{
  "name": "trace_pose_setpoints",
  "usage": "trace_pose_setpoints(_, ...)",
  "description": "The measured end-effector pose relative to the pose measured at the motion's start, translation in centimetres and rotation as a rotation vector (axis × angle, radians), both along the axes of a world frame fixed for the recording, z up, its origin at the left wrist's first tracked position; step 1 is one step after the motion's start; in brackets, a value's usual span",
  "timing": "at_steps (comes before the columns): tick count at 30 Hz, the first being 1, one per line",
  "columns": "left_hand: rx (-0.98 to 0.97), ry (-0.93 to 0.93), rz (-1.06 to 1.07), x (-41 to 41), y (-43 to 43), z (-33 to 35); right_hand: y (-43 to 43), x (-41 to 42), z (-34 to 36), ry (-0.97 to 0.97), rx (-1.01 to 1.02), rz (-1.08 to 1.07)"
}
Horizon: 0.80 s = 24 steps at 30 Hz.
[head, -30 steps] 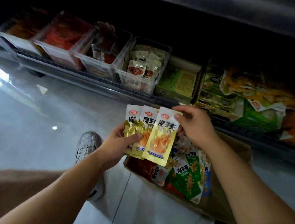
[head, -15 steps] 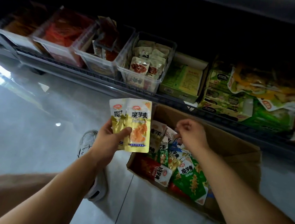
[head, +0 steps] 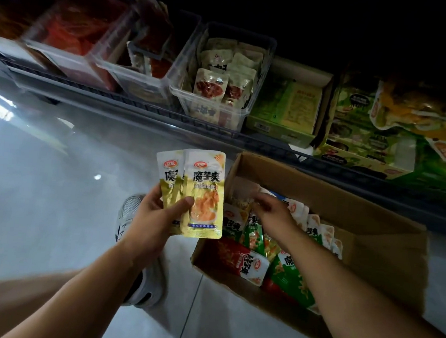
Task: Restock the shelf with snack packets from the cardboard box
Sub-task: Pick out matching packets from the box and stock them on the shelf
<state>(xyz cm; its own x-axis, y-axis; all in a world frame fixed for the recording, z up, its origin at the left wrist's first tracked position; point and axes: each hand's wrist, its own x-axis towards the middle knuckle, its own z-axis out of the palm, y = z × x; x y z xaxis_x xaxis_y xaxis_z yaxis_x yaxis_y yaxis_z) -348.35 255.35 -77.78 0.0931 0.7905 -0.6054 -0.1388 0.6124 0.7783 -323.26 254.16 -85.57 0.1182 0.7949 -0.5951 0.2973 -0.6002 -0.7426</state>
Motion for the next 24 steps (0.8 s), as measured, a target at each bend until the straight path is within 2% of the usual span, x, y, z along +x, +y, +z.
trace_pose_setpoints(4, 0.005, -0.007, -0.004, 0.0, 0.0, -0.1, 0.0, 0.1, 0.3, 0.008, -0.018, 0.036)
trace_pose_setpoints(11, 0.009, 0.006, 0.007, 0.3, 0.0, 0.5, -2.1, 1.4, 4.3, -0.038, 0.074, -0.22)
trace_pose_setpoints(15, 0.033, 0.037, -0.013, 0.9, 0.3, 1.4, -2.9, 2.4, 8.4, -0.058, 0.225, -0.272)
trace_pose_setpoints(21, 0.093, 0.017, -0.065, 3.9, -0.4, 4.2, -2.5, 2.0, 14.7, 0.171, 0.339, -0.311)
trace_pose_setpoints(24, 0.102, -0.05, -0.165, 5.7, -1.2, 5.6, -2.7, 1.4, 16.9, 0.186, 0.33, -0.326)
